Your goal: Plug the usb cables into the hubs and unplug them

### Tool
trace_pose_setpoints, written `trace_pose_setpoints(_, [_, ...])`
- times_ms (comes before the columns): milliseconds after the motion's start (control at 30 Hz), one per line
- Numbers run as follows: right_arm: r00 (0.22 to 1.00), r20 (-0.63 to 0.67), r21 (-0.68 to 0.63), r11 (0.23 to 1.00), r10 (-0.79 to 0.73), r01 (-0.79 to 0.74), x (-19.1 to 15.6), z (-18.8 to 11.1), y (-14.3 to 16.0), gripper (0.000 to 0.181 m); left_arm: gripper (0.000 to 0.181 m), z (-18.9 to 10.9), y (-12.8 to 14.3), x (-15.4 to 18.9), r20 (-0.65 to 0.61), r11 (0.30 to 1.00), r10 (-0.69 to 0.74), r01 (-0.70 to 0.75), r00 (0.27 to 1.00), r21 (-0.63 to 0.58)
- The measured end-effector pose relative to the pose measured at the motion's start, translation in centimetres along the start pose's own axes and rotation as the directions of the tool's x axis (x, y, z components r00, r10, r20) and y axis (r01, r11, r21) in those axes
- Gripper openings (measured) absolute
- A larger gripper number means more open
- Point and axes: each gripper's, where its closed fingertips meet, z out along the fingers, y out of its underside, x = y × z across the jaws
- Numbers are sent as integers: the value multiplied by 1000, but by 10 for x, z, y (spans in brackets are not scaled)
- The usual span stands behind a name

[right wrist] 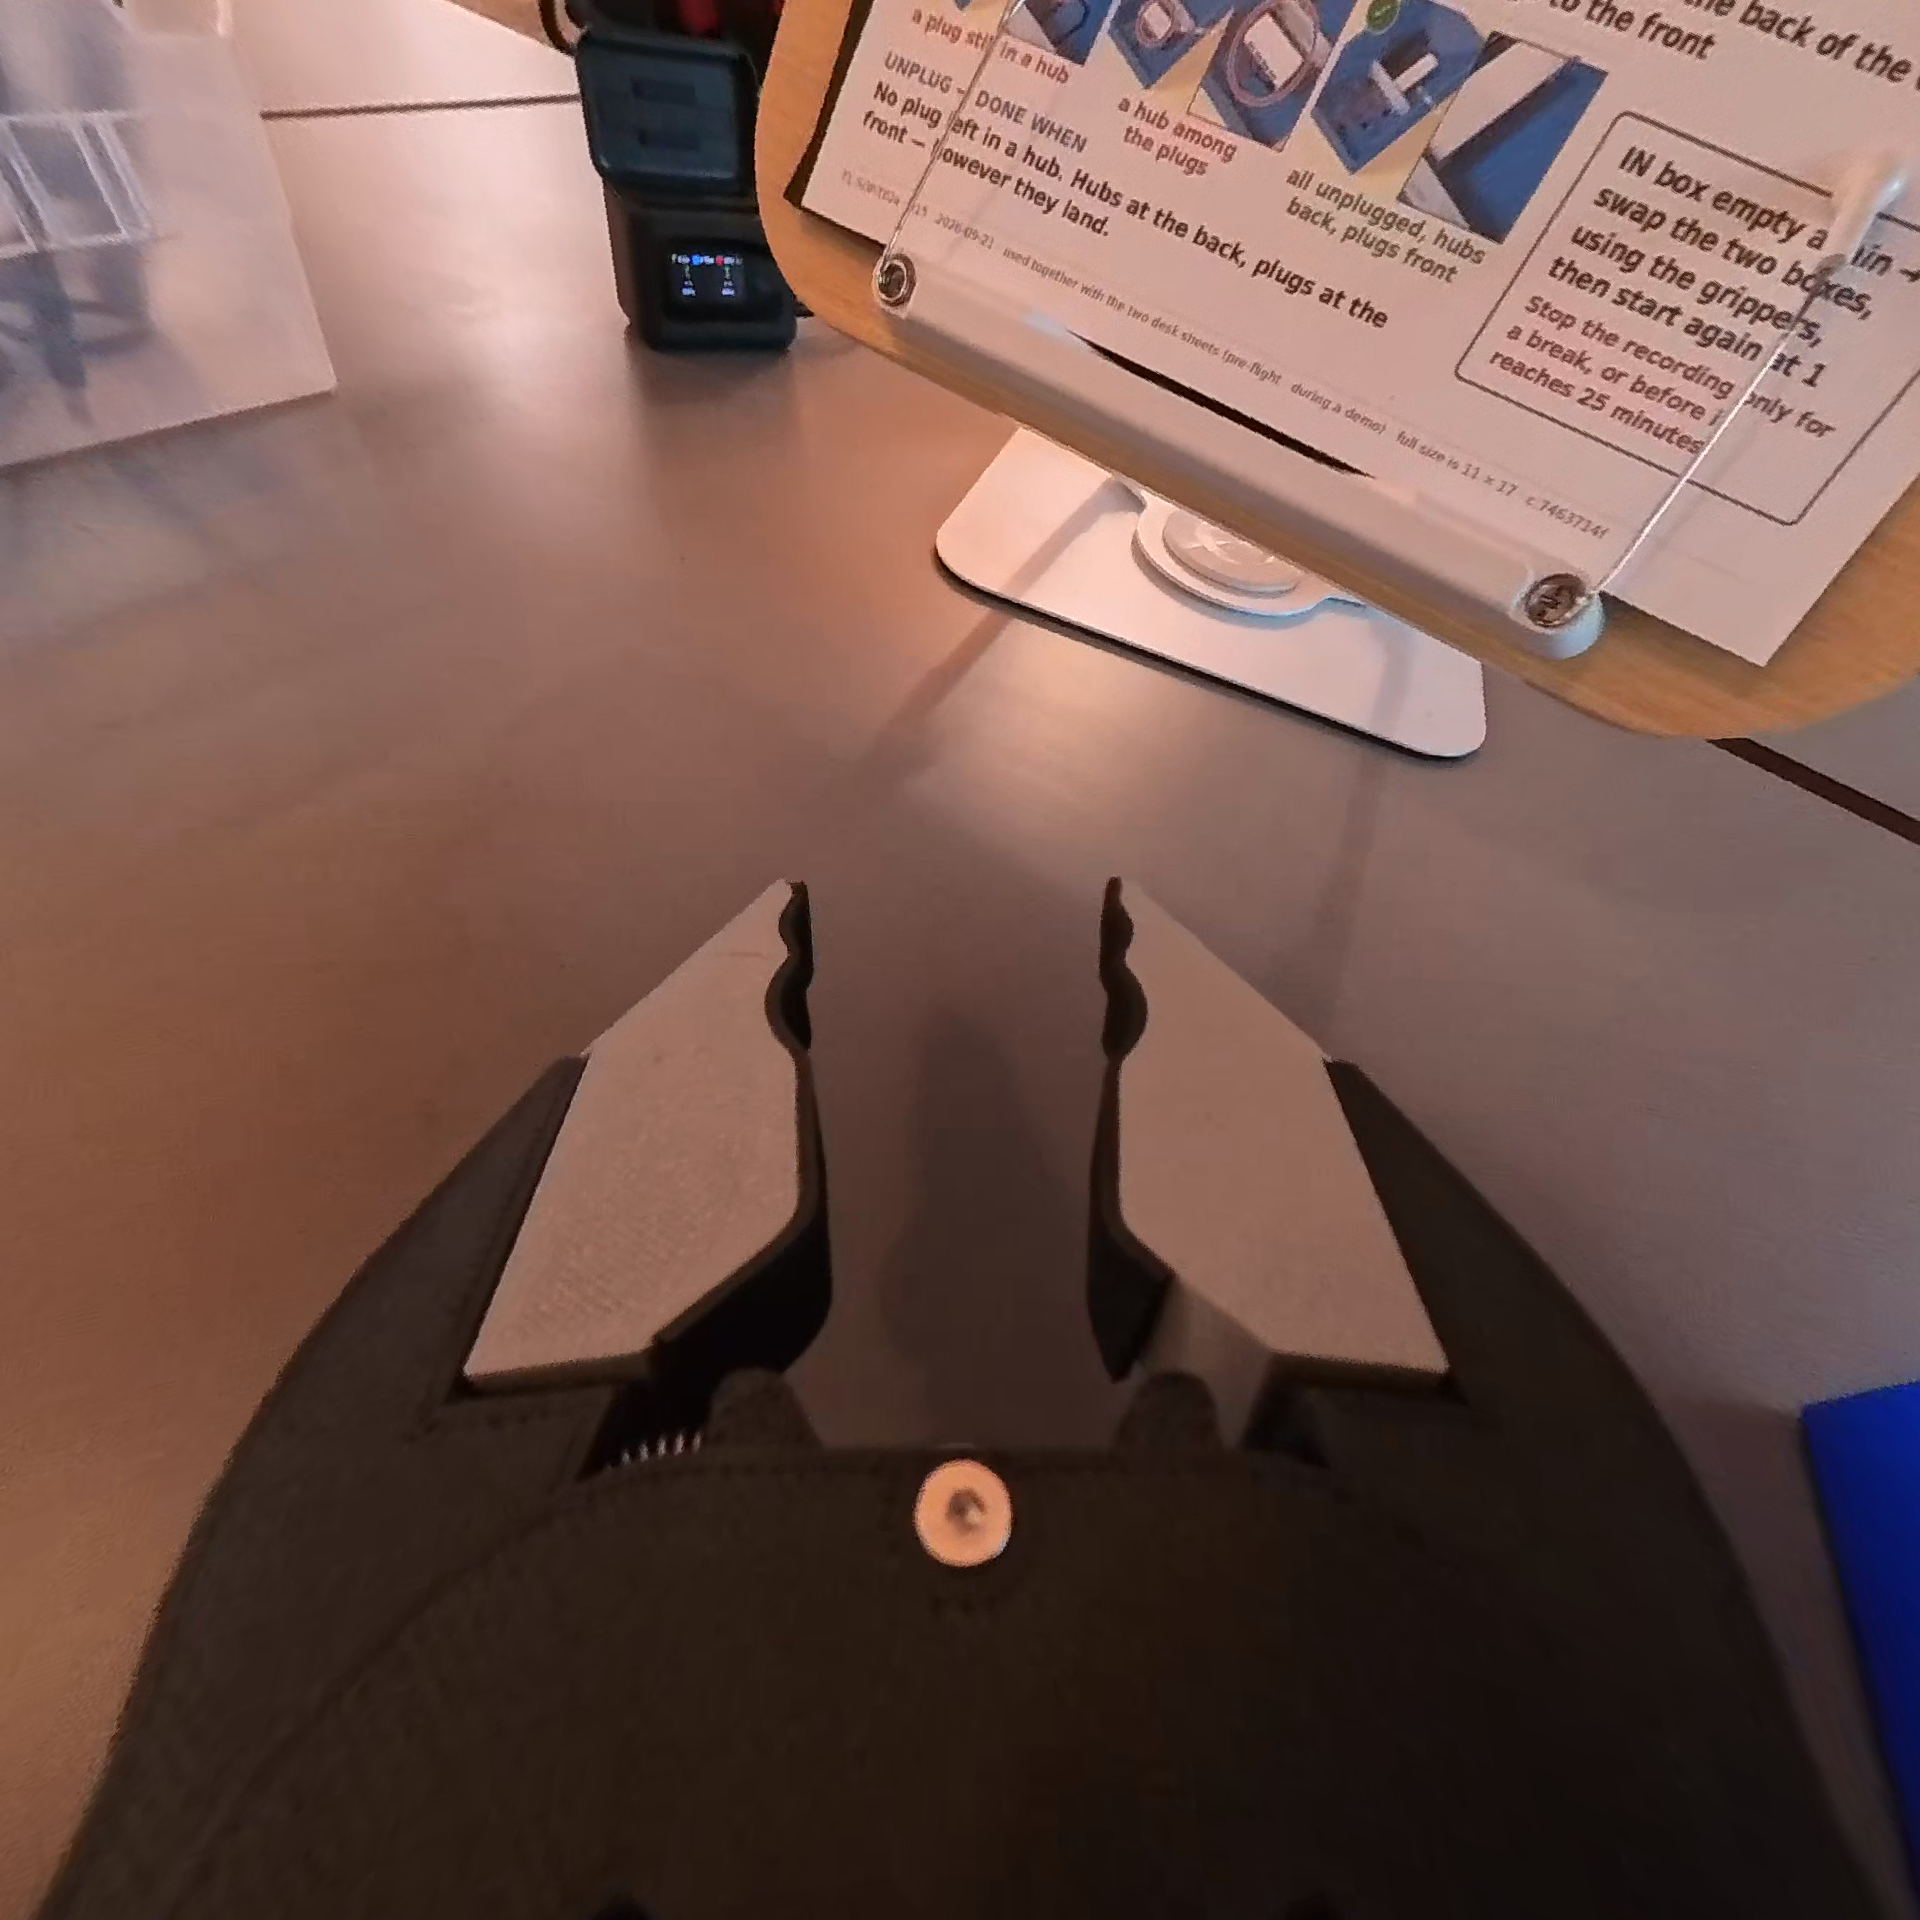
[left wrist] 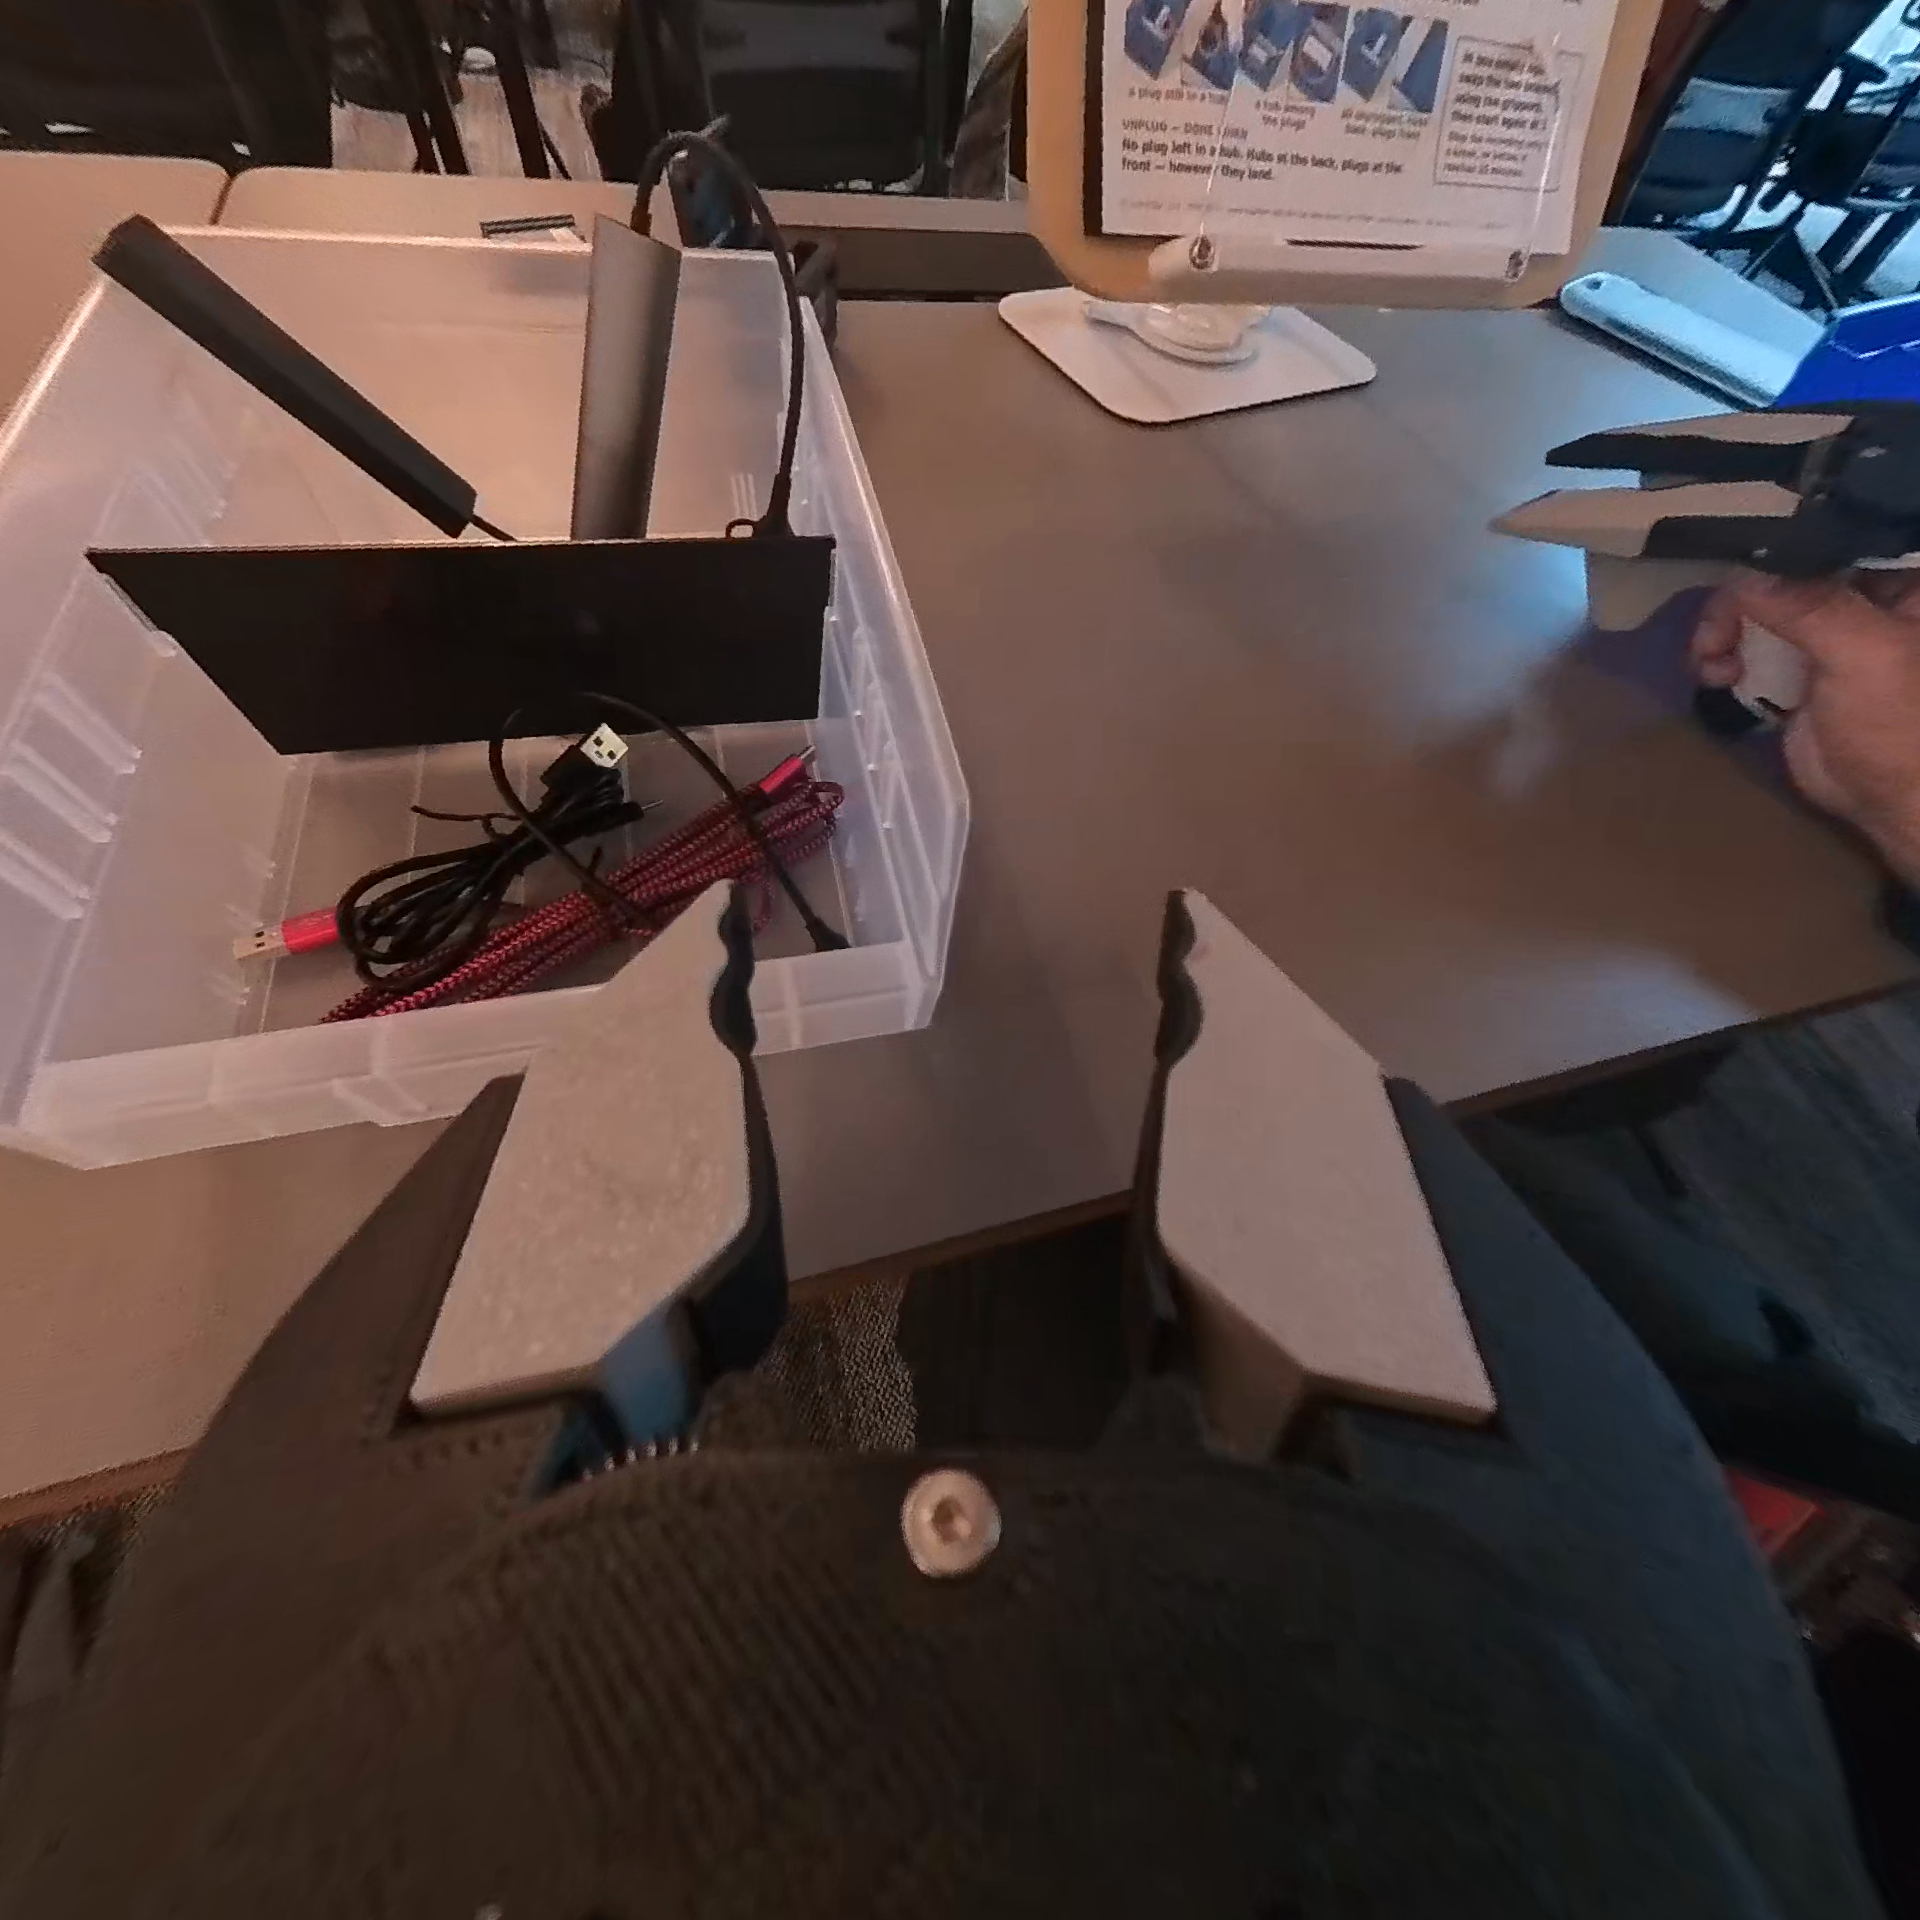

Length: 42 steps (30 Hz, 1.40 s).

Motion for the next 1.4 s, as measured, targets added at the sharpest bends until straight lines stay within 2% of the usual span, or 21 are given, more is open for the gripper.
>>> trace_pose_setpoints(133, [998, 14, -5, 998, 67, -67, 5, -2, 3, 69, 79, 0, 4, 5, 7, 1000, 3, -3, 1000, -15])
trace_pose_setpoints(233, [985, 80, -23, 989, 150, -148, 3, -3, 6, 84, 80, -8, -5, 6, 28, 1000, 7, -8, 1000, 18])
trace_pose_setpoints(333, [971, 152, 10, 983, 182, -186, -1, -8, 1, 89, 81, -18, -12, 7, 48, 999, 19, -21, 999, 45])
trace_pose_setpoints(567, [984, 139, 24, 993, 110, -114, -12, -9, -2, 94, 90, -36, -14, 0, 110, 998, 6, -13, 994, 67])
trace_pose_setpoints(667, [985, 142, 19, 994, 100, -103, -17, -9, -1, 96, 99, -41, -12, -5, 132, 998, -3, -5, 991, 59])
trace_pose_setpoints(767, [984, 150, 31, 995, 93, -99, -21, -11, -3, 94, 99, -39, -12, 3, 73, 997, -41, 35, 996, 70])
trace_pose_setpoints(900, [983, 166, 28, 997, 72, -77, -26, -9, -4, 92, 96, -30, -3, -6, 141, 999, 8, -12, 990, 31])
trace_pose_setpoints(1000, [982, 181, 40, 997, 53, -61, -27, -1, -9, 89, 95, -26, 2, -7, 87, 999, -35, 34, 996, 19])
trace_pose_setpoints(1133, [968, 243, 53, 996, 55, -69, -28, 11, -27, 83, 87, -32, 3, -50, 183, 999, -12, 18, 983, -33])
trace_pose_setpoints(1200, [958, 281, 64, 995, 53, -74, -28, 20, -41, 80, 74, -33, -9, -67, 196, 996, 34, -16, 980, -93])
trace_pose_setpoints(1267, [943, 327, 80, 993, 56, -87, -33, 31, -53, 79, 67, -26, -46, -75, 177, 991, 104, -88, 979, -96])
trace_pose_setpoints(1333, [935, 352, 110, 991, 34, -78, -40, 42, -59, 71, 56, -9, -89, -79, 141, 985, 163, -153, 977, -82])
trace_pose_setpoints(1400, [933, 360, 130, 989, 13, -64, -45, 51, -57, 61, 54, 23, -122, -84, 106, 975, 212, -202, 972, -96])
